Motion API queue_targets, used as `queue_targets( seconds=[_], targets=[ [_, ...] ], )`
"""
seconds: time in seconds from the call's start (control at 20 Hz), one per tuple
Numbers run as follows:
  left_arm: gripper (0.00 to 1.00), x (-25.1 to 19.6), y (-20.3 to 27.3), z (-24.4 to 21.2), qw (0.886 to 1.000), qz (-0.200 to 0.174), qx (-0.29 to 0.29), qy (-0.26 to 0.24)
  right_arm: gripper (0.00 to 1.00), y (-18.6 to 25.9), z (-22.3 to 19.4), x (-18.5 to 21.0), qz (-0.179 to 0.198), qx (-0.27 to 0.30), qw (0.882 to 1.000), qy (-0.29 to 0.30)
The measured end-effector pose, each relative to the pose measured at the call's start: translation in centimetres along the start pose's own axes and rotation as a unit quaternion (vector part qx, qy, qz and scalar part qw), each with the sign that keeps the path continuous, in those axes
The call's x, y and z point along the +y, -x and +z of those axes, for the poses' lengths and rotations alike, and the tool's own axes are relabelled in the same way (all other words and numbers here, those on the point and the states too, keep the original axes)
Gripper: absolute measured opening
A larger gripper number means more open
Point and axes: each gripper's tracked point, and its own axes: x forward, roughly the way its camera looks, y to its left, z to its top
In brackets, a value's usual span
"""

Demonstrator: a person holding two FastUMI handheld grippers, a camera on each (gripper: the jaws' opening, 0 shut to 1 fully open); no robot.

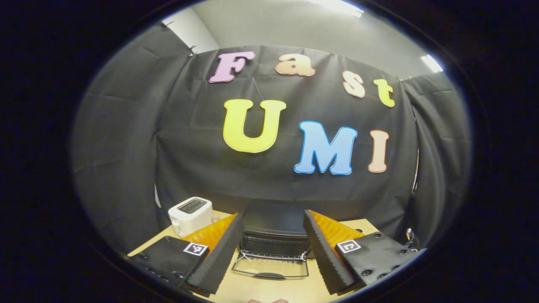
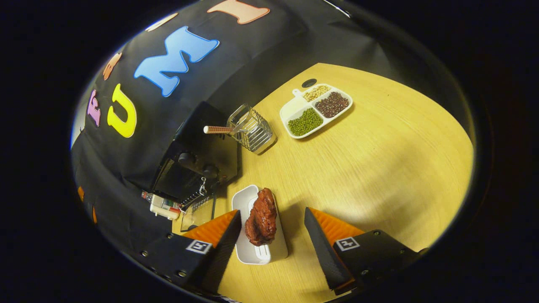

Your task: Open the electric oven with the left hand, put the food in, and close the electric oven.

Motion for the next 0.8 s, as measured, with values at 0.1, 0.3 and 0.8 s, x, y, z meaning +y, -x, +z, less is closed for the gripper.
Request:
queue_targets(
  seconds=[0.1,0.3,0.8],
  targets=[
    [1.00,0.3,0.3,0.0,1.000,0.004,0.002,-0.003,0.72,-0.6,-0.2,0.4,0.009,0.011,1.000,-0.022],
    [1.00,1.3,0.7,0.2,1.000,0.017,0.001,0.000,0.56,0.2,-0.2,1.4,0.057,0.025,0.997,-0.055],
    [0.96,2.1,1.2,0.4,1.000,0.017,-0.004,0.000,0.09,0.9,0.5,3.7,0.095,0.013,0.991,-0.094]
  ],
)
